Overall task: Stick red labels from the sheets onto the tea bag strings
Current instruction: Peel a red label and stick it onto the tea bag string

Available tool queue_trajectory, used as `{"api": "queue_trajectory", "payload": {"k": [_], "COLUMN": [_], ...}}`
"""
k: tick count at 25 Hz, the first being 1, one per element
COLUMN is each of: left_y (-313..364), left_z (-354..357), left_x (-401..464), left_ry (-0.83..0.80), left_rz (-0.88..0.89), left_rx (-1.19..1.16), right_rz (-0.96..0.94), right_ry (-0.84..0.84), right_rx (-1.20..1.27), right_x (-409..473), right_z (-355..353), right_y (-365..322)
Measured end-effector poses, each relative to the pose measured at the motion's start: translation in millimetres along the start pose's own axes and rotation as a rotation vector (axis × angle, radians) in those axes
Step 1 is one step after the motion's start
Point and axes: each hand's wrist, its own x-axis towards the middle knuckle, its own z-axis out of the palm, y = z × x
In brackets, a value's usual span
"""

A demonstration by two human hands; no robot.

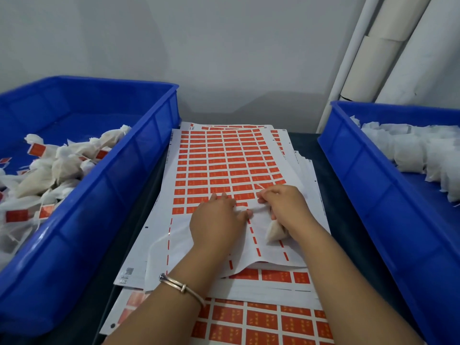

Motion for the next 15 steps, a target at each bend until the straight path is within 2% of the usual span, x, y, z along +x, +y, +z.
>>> {"api": "queue_trajectory", "payload": {"k": [5, 15], "left_y": [2, 4], "left_z": [-7, -15], "left_x": [3, 0], "left_ry": [-0.067, -0.067], "left_rz": [-0.078, -0.152], "left_rx": [-0.076, -0.245], "right_rz": [-0.099, -0.133], "right_ry": [-0.115, -0.064], "right_rx": [-0.062, -0.22], "right_x": [1, 1], "right_z": [2, 13], "right_y": [10, 8]}}
